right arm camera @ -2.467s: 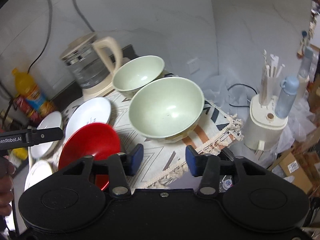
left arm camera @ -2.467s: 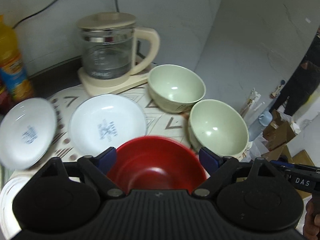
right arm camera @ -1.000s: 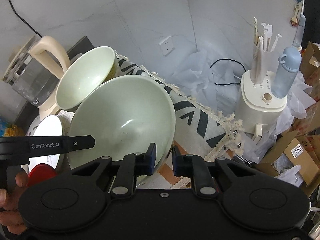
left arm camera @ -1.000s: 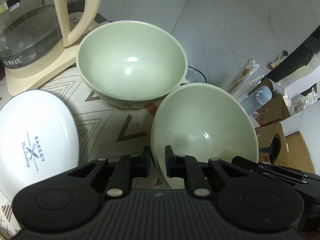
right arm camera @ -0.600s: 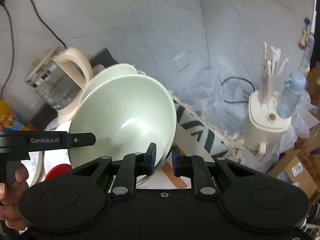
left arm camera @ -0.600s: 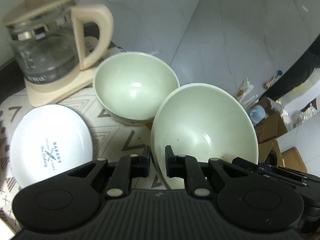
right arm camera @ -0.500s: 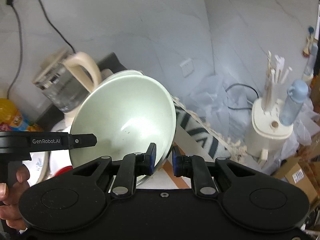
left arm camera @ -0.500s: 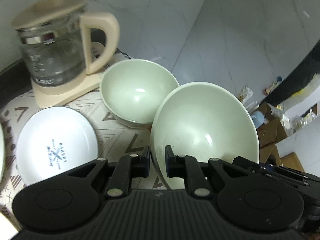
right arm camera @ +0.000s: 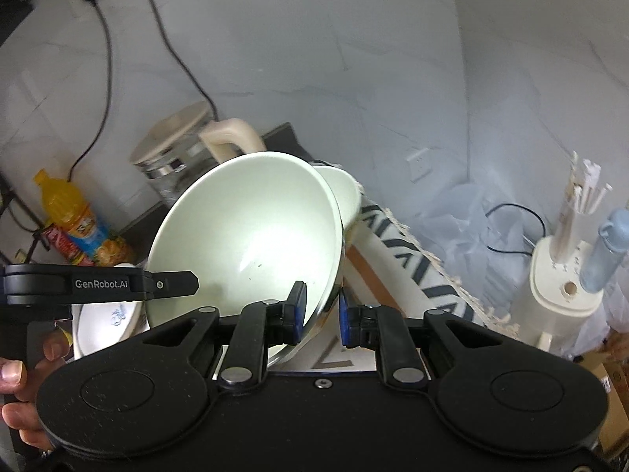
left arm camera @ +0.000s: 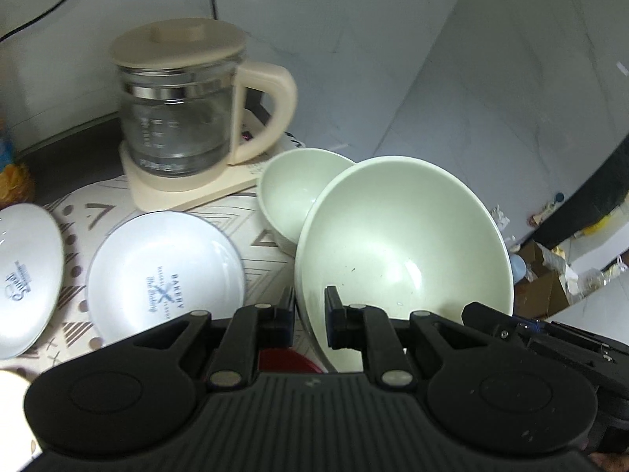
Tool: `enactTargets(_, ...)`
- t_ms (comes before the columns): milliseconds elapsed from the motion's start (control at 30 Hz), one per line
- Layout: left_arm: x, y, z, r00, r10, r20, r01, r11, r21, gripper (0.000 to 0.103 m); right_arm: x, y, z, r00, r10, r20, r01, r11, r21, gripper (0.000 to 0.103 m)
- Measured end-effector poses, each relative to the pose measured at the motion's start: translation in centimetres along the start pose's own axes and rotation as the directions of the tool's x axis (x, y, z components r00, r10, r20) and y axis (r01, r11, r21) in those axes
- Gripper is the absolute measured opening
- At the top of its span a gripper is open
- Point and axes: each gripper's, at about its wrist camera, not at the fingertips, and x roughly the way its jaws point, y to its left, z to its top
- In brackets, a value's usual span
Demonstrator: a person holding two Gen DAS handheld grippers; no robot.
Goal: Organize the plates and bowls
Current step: 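Lift the green bowl and carry it over the red bowl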
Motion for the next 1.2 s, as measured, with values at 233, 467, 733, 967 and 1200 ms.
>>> enactTargets(233,-2.0,2.2,-0.6,0.999,0.042,0.011,-0.042,0.997,-0.066,0.013,0.4,2.0,0.4,0.998,0.056,-0.016,-0.057,0.996,-0.067,0.017)
enactTargets(467,-3.3,4.2,-1.9,0.997,0.080,0.003,-0.079,0.990,-0.114,0.013,0.8,3.9,-0.2,0.992,0.105,-0.062,-0.112,0.986,-0.119,0.017)
enactTargets(733,-4.0,5.8,-3.6,0.993,0.110,-0.030,-0.114,0.982,-0.152,0.013,1.6,5.7,-1.7,0.983,0.121,-0.137,-0.144,0.974,-0.173,0.017)
enactTargets(967,-4.5,6.6,-5.4,0.989,0.128,-0.074,-0.140,0.973,-0.182,0.013,2.1,6.7,-2.9,0.973,0.128,-0.190,-0.167,0.965,-0.201,0.017)
enactTargets(1200,-4.2,7.4,-7.0,0.982,0.135,-0.132,-0.161,0.964,-0.210,0.014,2.7,7.7,-4.4,0.963,0.110,-0.244,-0.169,0.957,-0.234,0.017)
